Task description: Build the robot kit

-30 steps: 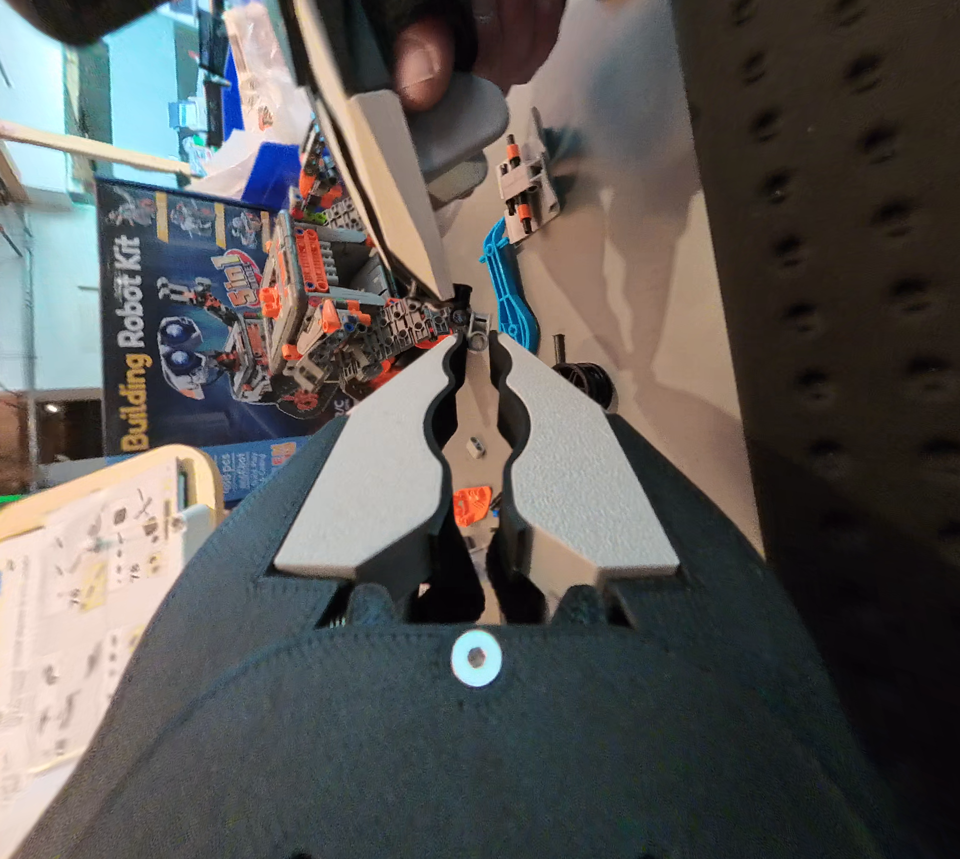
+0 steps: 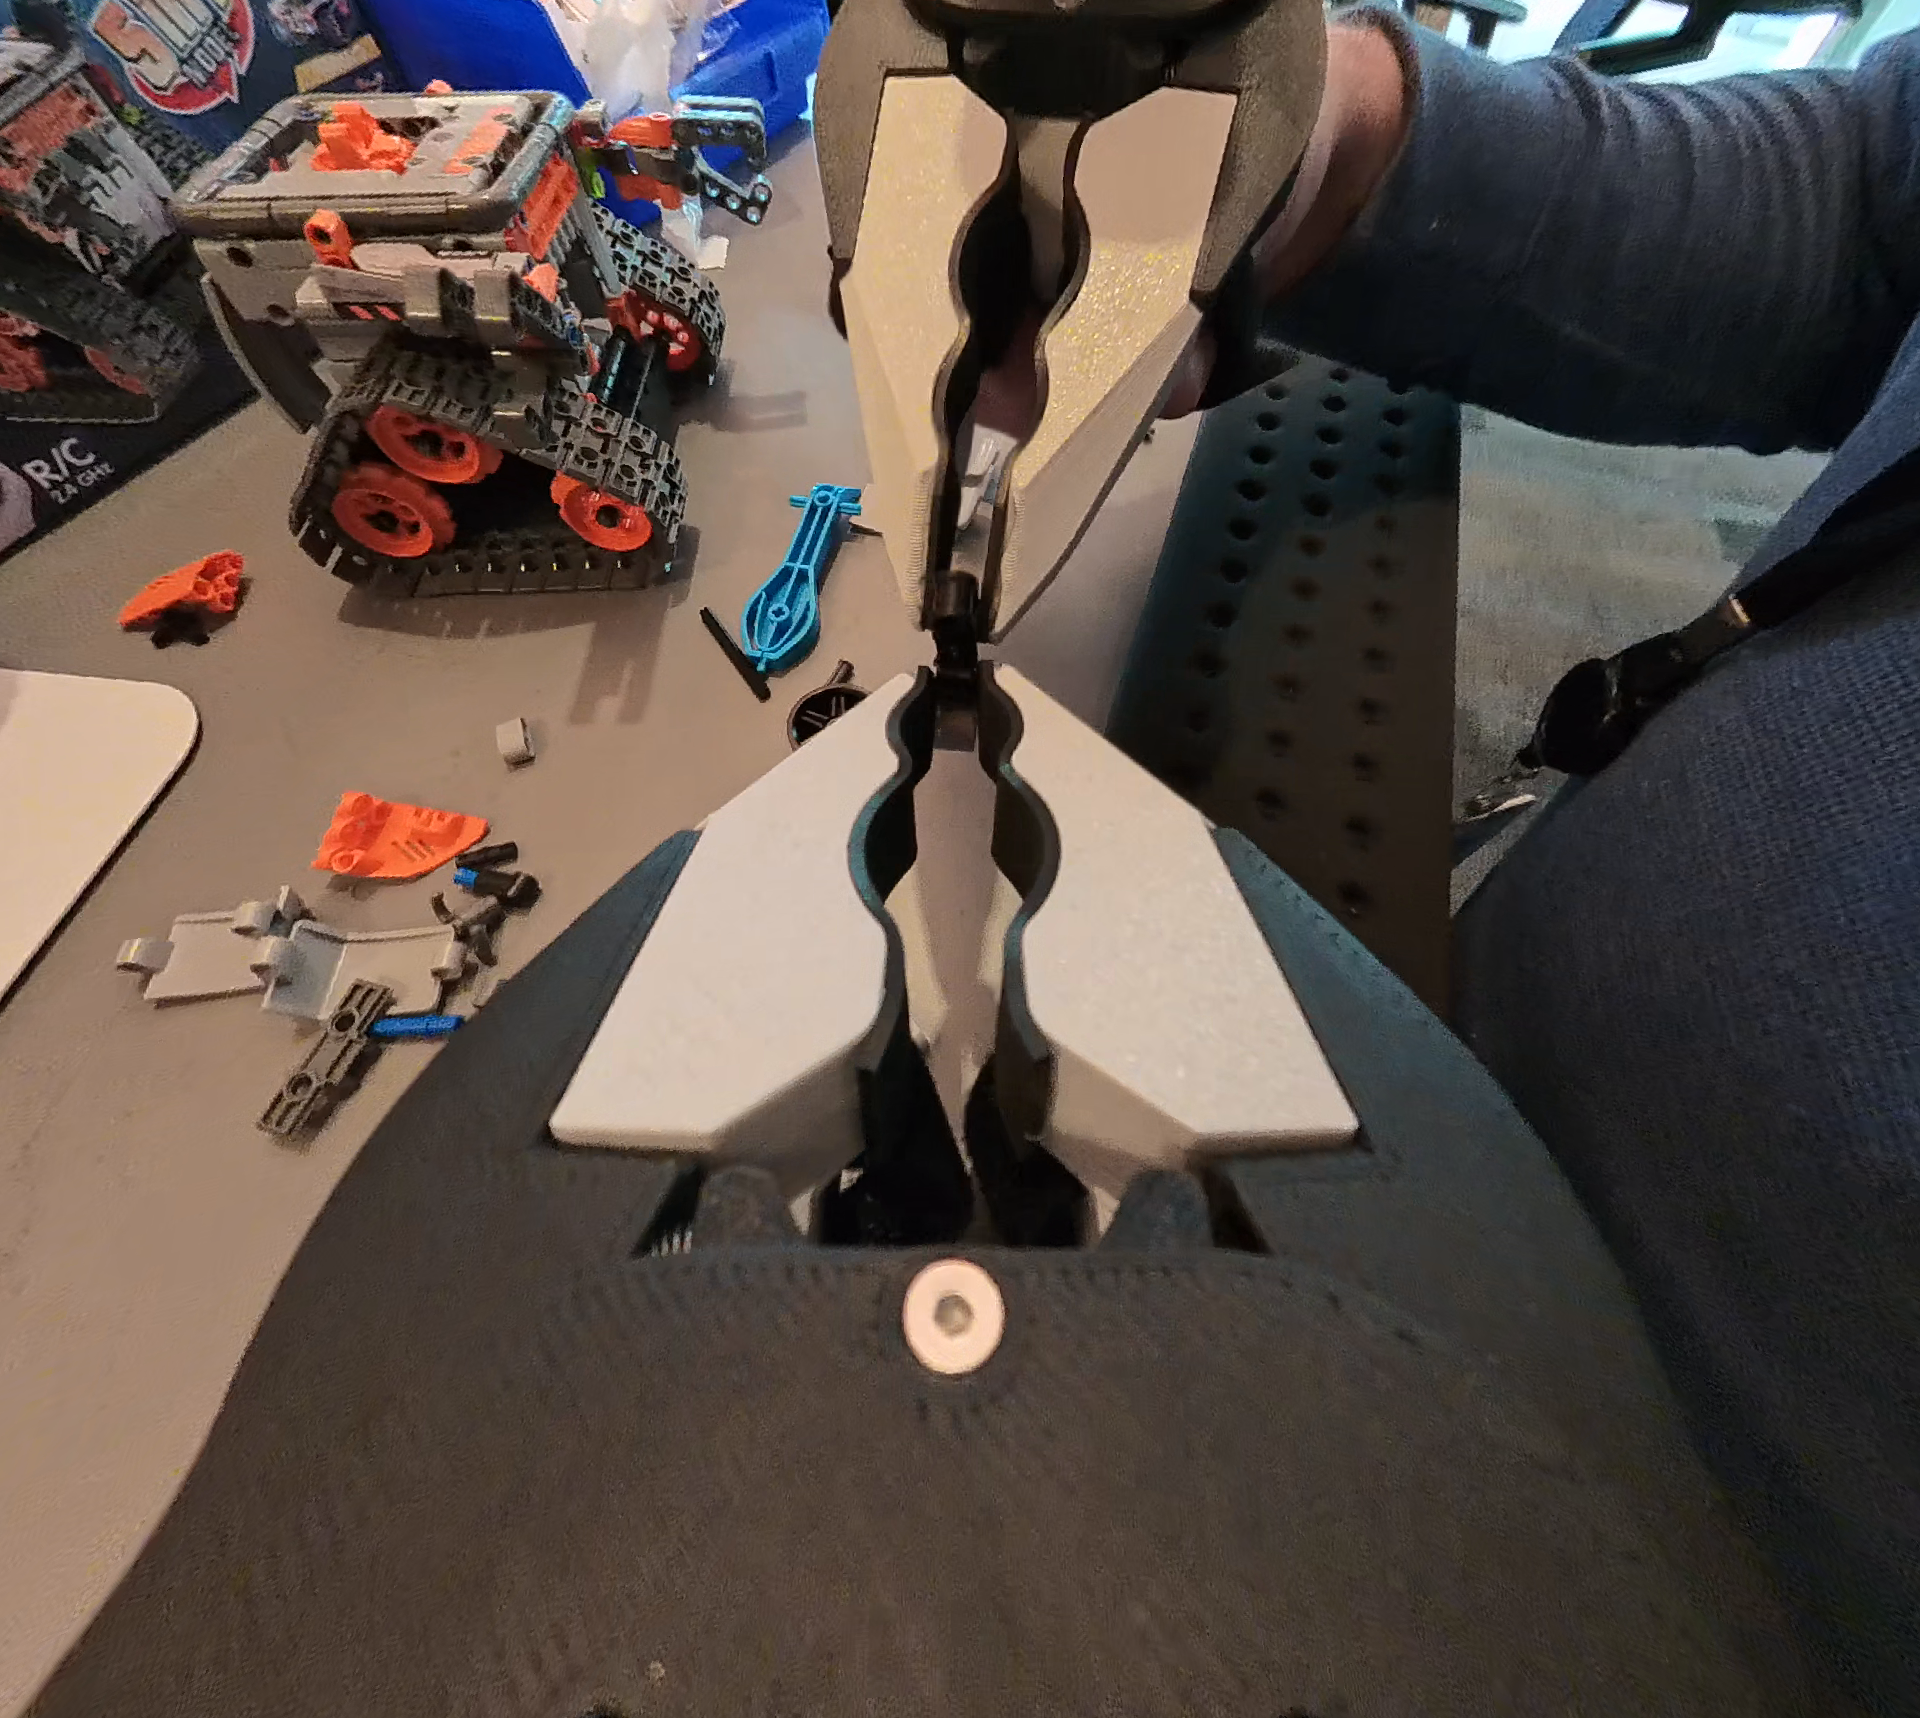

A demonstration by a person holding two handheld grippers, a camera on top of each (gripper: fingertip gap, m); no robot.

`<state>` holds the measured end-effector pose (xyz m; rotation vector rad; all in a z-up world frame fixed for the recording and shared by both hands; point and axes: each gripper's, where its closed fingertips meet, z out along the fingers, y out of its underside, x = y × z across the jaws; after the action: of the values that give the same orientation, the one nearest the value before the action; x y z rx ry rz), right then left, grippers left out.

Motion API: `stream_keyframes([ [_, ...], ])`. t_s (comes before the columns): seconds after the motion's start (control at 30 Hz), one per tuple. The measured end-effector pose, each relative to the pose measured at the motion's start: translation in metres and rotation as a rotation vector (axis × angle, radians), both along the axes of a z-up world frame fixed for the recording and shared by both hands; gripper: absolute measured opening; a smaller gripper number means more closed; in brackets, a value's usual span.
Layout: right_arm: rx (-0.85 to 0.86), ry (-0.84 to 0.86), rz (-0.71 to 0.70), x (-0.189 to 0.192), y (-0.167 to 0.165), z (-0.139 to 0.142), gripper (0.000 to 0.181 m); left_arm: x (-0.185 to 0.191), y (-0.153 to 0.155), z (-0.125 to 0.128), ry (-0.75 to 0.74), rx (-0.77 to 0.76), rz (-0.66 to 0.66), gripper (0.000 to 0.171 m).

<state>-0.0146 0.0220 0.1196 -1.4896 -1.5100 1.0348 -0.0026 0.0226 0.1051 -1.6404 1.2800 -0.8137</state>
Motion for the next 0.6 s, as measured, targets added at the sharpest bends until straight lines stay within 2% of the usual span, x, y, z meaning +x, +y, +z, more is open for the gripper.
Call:
stream_keyframes([
  [0.2,0.022,-0.039,0.036,-0.013,-0.006,-0.005,0.005,-0.011,-0.007,0.005,-0.042,-0.01,-0.015,0.012],
  [0.6,0.037,-0.099,0.126,-0.035,-0.015,-0.009,0.005,-0.037,-0.015,0.013,-0.197,-0.097,-0.045,0.005],
])
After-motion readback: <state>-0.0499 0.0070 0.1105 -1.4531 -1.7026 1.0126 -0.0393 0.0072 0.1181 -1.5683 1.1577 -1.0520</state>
